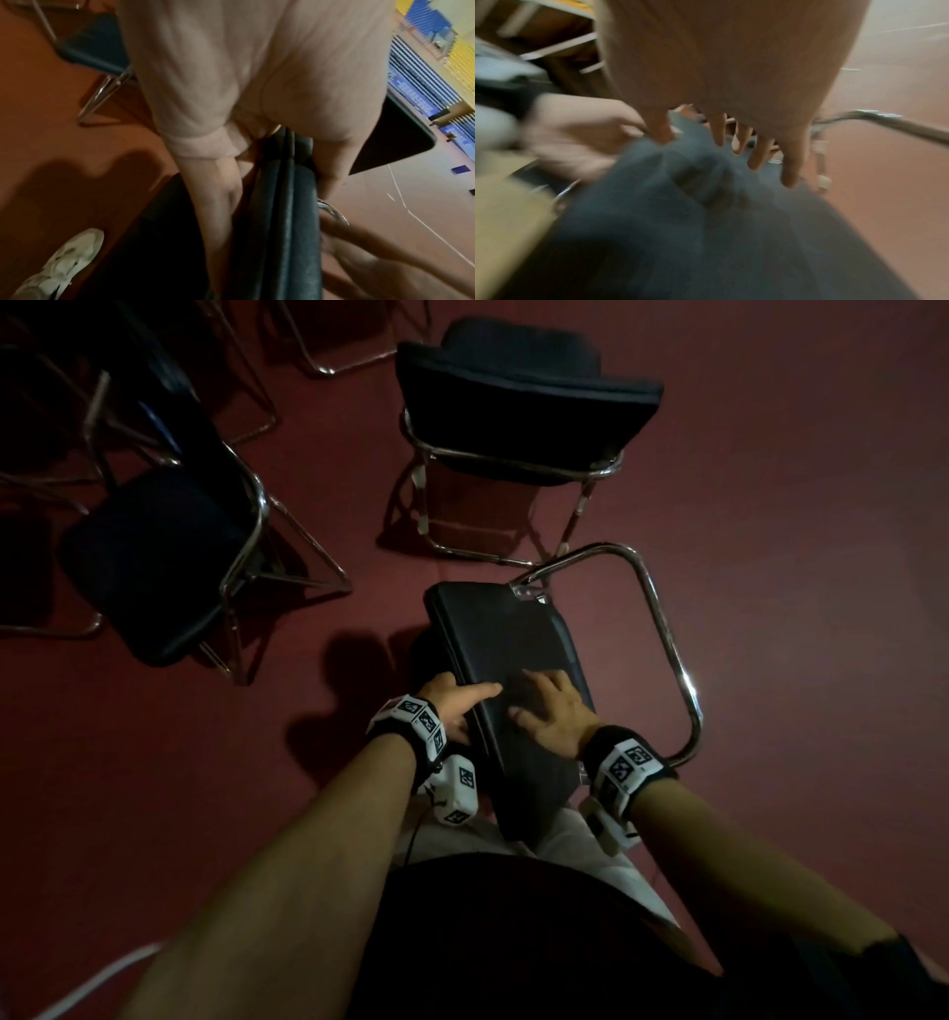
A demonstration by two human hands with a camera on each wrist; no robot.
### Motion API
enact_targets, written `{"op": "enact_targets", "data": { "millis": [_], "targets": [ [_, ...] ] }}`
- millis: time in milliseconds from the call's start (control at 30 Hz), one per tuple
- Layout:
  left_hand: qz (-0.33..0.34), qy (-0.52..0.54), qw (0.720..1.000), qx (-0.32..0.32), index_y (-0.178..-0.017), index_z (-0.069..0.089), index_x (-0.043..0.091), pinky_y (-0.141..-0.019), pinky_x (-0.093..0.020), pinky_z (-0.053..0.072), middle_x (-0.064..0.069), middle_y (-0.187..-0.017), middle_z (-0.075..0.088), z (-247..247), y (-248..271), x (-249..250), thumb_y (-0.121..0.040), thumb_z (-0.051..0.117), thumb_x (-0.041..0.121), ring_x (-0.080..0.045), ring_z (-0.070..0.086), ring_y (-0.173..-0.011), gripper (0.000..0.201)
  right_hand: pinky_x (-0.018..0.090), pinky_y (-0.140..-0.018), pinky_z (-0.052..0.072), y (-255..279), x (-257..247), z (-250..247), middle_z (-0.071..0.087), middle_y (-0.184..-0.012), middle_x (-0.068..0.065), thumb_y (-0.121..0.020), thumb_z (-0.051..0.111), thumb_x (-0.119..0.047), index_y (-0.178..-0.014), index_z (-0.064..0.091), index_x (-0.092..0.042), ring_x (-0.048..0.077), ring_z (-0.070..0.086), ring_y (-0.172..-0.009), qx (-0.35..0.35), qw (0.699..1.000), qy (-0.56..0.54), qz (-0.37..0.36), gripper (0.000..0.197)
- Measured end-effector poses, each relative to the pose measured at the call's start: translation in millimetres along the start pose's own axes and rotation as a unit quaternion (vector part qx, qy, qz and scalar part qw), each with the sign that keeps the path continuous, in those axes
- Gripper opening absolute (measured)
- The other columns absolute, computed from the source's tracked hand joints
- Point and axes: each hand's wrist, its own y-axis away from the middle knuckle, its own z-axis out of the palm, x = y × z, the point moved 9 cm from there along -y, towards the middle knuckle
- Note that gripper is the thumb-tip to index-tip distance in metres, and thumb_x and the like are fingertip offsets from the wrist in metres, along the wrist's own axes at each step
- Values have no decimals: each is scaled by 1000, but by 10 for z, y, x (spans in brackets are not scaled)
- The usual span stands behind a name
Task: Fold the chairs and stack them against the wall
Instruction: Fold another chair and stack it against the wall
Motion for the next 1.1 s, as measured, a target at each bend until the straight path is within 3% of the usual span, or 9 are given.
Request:
{"op": "enact_targets", "data": {
  "millis": [100, 233, 333, 467, 567, 633, 767, 933, 1100],
  "targets": [
    [-5, -38, 999, 1, -126, 52, 17, -80, -47, 61, -2, -118, 55, 250, 168, 268, -77, 81, 44, -31, 60, -106, 63, 44, -114, 34, -45, 716, -483, 32, -148, 14, -93, 61, -41, -148, 39, -18, 38, 37, -136, 63, 995, -5, 81, 63],
    [12, -62, 998, 5, -130, 52, 16, -73, -42, 61, -4, -124, 60, 637, 224, 688, -76, 83, 42, -25, 64, -95, 68, 46, -113, 35, -13, 1600, -1112, 34, -146, 23, -90, 64, -32, -145, 43, -10, 43, 37, -132, 139, 971, 11, 195, 64],
    [17, -72, 996, 53, -128, 53, 13, -77, -44, 61, -4, -125, 58, 828, 224, 860, -69, 84, 44, -26, 61, -111, 74, 46, -108, 40, -1, 2119, -1365, 40, -143, 23, -91, 64, -37, -144, 42, -7, 42, 43, -129, 115, 959, 4, 259, 65],
    [10, -49, 995, 81, -118, 54, 14, -84, -47, 60, -4, -121, 58, 991, 266, 880, -68, 83, 44, -25, 60, -113, 65, 44, -105, 42, -91, 2632, -1427, 43, -146, 23, -93, 63, -38, -150, 33, -6, 41, 47, -131, 57, 952, -43, 297, 72],
    [-3, -34, 996, 82, -123, 57, 14, -80, -48, 61, -6, -125, 61, 974, 212, 782, -46, 85, 49, -26, 62, -113, 89, 39, -104, 42, -219, 2761, -1393, 46, -145, 24, -94, 63, -32, -150, 31, -1, 39, 49, -131, 43, 954, -82, 287, 71],
    [-13, -26, 997, 75, -121, 58, 17, -80, -50, 61, -7, -123, 64, 947, 182, 701, -44, 85, 46, -26, 65, -109, 87, 38, -104, 42, -279, 2782, -1359, 47, -145, 24, -96, 62, -29, -150, 30, 0, 39, 49, -130, 33, 952, -98, 287, 69],
    [-32, -2, 996, 83, -122, 59, 20, -82, -52, 60, -7, -120, 66, 923, 265, 628, -49, 84, 44, -27, 66, -106, 81, 41, -102, 44, -421, 2771, -1287, 53, -139, 23, -95, 60, -29, -145, 40, -2, 40, 53, -125, 12, 957, -90, 277, 60],
    [-43, 19, 997, 67, -124, 61, 21, -84, -51, 59, -6, -120, 68, 894, 227, 507, -78, 82, 35, -26, 67, -108, 52, 42, -95, 48, -633, 2716, -1281, 56, -135, 23, -95, 59, -34, -143, 44, -1, 39, 58, -118, 1, 957, -77, 279, 60],
    [-44, 8, 998, 49, -130, 56, 20, -81, -46, 61, -5, -124, 66, 901, 206, 510, -74, 83, 38, -25, 66, -109, 65, 43, -95, 46, -784, 2711, -1258, 54, -138, 22, -94, 60, -42, -144, 42, 0, 40, 56, -120, -13, 947, -87, 309, 68]
  ]
}}
